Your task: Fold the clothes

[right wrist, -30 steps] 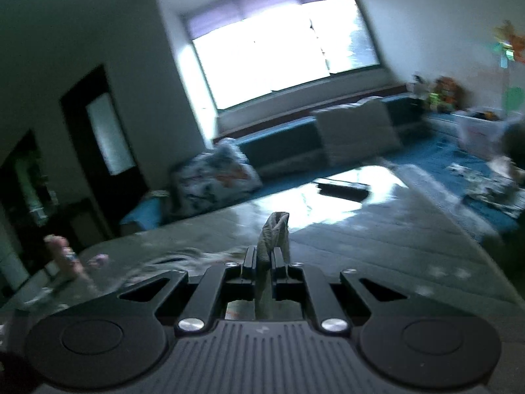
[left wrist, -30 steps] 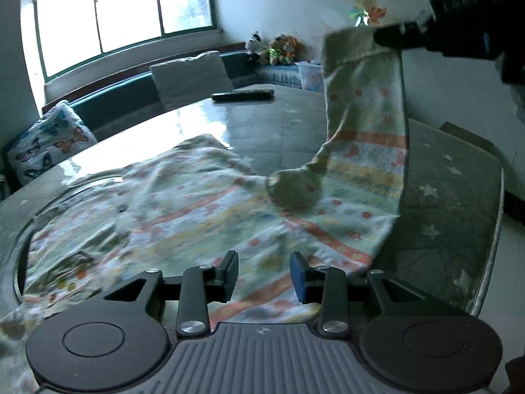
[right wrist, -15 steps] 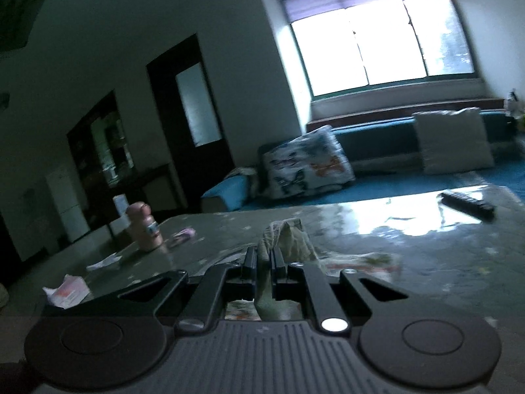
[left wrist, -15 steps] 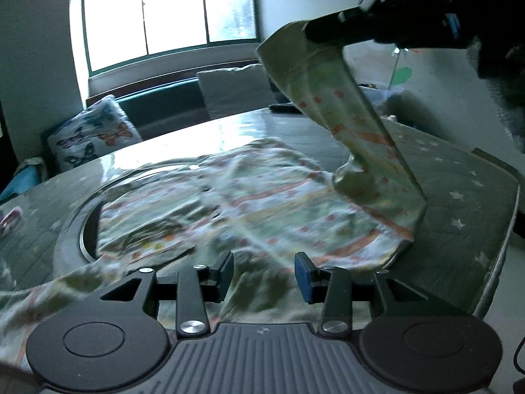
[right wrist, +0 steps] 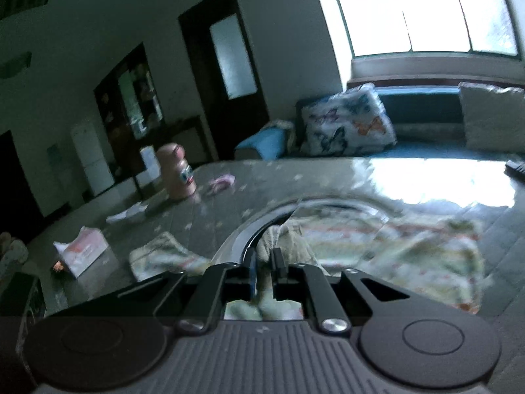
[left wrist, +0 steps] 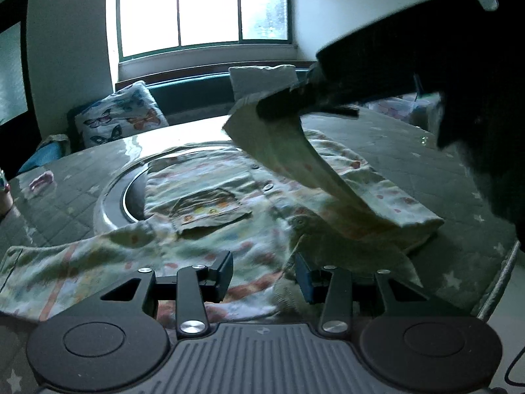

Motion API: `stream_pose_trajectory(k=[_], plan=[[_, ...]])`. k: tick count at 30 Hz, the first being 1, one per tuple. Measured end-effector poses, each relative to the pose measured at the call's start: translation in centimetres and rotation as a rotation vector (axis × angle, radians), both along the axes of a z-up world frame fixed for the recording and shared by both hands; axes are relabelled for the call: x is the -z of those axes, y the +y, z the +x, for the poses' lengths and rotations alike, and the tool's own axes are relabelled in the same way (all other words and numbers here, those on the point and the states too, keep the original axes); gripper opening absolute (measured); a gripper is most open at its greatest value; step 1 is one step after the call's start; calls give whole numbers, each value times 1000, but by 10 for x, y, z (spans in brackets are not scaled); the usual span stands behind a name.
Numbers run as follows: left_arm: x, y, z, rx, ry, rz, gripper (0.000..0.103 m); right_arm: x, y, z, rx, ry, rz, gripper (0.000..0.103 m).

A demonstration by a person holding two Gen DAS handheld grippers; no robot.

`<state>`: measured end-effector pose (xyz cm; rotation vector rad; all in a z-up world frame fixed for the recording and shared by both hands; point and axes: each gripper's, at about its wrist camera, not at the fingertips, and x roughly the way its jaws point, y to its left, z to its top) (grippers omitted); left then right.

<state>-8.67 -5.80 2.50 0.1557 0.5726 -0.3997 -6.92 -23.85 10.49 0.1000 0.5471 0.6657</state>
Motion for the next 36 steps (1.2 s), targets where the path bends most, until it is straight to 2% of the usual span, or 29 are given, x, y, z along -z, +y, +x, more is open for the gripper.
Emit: stream_pose_trajectory(k=[3, 8, 10, 16, 20, 24, 27, 30, 36], plan=[[2, 5, 0, -15, 5, -3, 46, 5, 3, -2, -16, 9, -13, 20], [1, 13, 0, -37, 5, -4, 46, 8, -15, -11, 9, 10, -33, 20], [1, 16, 0, -46, 5, -6, 46, 15, -27, -13, 44, 13, -70, 20], [0, 16, 5, -55, 6, -13, 46, 56, -78, -19, 193, 118, -132, 21], [-4, 11, 9, -44, -4, -13, 46, 75, -100, -24, 251, 162, -155, 20], [-8, 7, 15, -35, -17, -15, 46, 76, -110, -26, 276, 157, -170, 19], [-8, 3, 22, -29, -11, -19, 44, 66, -109, -18, 288, 107, -180, 20], [-5, -1, 30, -22, 3, -27, 40, 63, -103, -2, 281, 82, -165, 20], [2, -3, 42, -18, 25, -14, 29, 77, -93, 33, 287, 94, -202, 19]])
